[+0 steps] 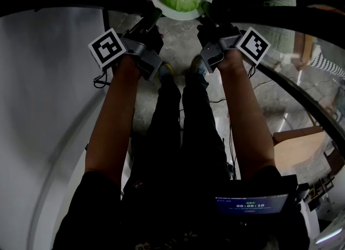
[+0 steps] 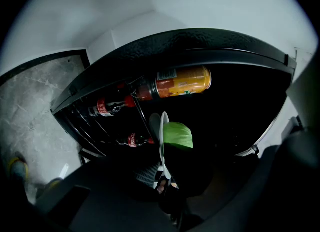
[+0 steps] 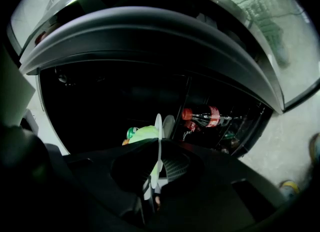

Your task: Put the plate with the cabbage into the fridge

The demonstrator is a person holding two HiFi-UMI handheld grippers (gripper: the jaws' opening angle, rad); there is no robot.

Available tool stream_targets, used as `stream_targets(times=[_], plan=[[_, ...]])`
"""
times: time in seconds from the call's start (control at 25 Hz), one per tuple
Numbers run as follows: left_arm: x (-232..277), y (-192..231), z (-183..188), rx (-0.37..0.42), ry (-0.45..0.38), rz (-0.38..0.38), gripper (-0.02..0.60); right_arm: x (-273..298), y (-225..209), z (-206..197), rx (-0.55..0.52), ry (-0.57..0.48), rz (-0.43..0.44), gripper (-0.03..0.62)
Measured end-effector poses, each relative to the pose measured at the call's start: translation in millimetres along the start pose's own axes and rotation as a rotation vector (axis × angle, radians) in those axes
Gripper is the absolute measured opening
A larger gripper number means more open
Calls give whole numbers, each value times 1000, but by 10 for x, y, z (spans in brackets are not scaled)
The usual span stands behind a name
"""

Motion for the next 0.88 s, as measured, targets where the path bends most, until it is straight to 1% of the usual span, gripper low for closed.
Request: stream_targets(times=[0.12,0.16,0.2,0.24,0.28,0.32,0.4,0.44,0.48,0.52,0.56,0.6,0.72,0.88], plan=[[-17,-51,-42,30,-11,-14,15,-3,-1,1,1,-7,-1,24],[-37,-75,-51,63,-16,-15,15,-2,-4,-1,3,-10,-1,24],[-66,-90,-54,125,-19,0,15,-1,-8,-5,6,-12,-2,24],[-100,-96,-56,222,-19,33,15,-1,-11,-8,6,-14,-3,24],[-131,-102,-64,347,-17,79,15,-2,-12,-8,5,-15,-5,23],[-156,-116,-82,496,-19,133,15,-3,-13,-6,4,-17,-7,24],[-194,-163,-152,840,-31,246,15,-6,-13,-1,-4,-21,-12,24],[-206,-191,-207,1006,-40,288,15,-7,-16,0,-13,-22,-16,25],[-208,-216,-272,1142,-49,313,14,-9,-18,1,-21,-22,-20,25],[-195,-230,-341,1237,-54,322,14,-9,-19,1,-29,-22,-23,25],[-165,-228,-405,1291,-53,322,14,-10,-19,3,-36,-21,-25,25],[-123,-212,-455,1313,-50,320,14,-9,-19,7,-42,-19,-27,25],[4,-145,-520,1315,-43,319,14,0,-15,14,-49,-16,-24,25],[66,-42,-508,1300,-39,321,14,-1,-26,7,-59,-15,-26,25]])
Point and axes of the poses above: the fingertips, and each gripper's own axes: x forward along the fingers, y to its left, z out of its top, the point moved 2 cm from there along -x, backward along the fingers, and after that the axes turned 1 degree about y, right-handed, at the moved point
